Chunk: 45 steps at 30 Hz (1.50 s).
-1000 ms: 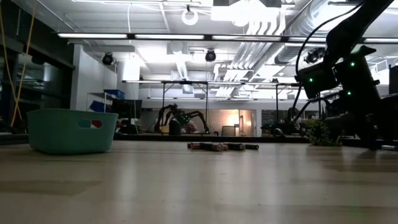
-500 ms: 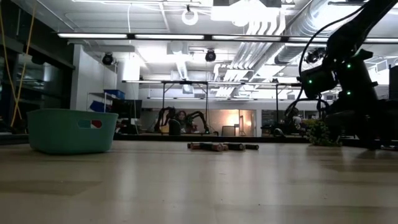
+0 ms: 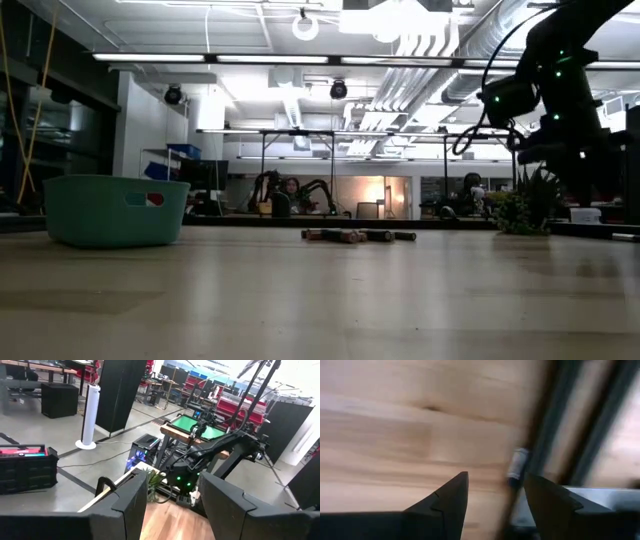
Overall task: Sort batteries
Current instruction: Put the silver battery into the green bin
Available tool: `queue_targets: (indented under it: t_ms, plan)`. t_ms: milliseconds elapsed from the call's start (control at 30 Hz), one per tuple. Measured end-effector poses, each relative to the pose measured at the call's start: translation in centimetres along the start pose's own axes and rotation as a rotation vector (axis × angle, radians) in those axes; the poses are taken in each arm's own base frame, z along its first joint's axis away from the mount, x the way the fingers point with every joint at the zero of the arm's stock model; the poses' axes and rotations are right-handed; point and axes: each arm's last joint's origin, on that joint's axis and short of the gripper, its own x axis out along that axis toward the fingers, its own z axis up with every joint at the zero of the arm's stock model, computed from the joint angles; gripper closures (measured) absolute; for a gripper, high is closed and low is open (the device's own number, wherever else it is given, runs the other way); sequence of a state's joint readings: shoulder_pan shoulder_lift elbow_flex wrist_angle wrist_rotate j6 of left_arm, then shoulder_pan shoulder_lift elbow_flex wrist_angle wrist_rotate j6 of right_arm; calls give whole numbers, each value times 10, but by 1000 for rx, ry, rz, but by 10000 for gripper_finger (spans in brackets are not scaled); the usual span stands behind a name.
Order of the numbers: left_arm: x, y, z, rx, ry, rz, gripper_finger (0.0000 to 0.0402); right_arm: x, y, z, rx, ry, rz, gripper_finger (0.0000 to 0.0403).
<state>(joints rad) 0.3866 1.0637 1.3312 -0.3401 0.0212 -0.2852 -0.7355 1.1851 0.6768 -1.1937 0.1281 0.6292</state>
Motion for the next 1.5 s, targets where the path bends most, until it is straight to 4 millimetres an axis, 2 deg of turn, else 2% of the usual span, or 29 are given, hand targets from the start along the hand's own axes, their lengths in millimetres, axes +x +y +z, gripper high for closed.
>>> queue_targets:
  t_ms: [400, 533, 700, 767, 867, 933, 1100, 1300, 1400, 1500]
  plan:
    - [0, 1, 0, 2, -8, 26, 229, 4, -5, 4, 116, -72, -111, 260]
    - [0, 1, 0, 2, -8, 26, 229, 5, -5, 5, 117, -27, -37, 268]
    - [0, 1, 0, 29, -8, 26, 229, 3, 6, 10, 74, -63, 99, 279]
    - [0, 1, 0, 34, -7, 26, 229, 3, 11, 8, 58, -68, 106, 304]
    - [0, 1, 0, 38, -3, 27, 229, 1, 20, 1, 25, -85, 110, 372]
    - [0, 1, 0, 55, -2, 27, 229, 0, 26, -5, 13, -107, 82, 392]
    - [0, 1, 0, 72, 0, 28, 229, 0, 25, -15, 143, -146, -34, 401]
    - [0, 1, -1, 113, 2, 28, 229, 17, 22, -27, 271, -187, -122, 402]
    - [0, 1, -1, 115, 2, 28, 229, 17, 22, -25, 346, -267, -145, 402]
    - [0, 1, -1, 134, 2, 28, 229, 17, 21, -23, 365, -277, -152, 403]
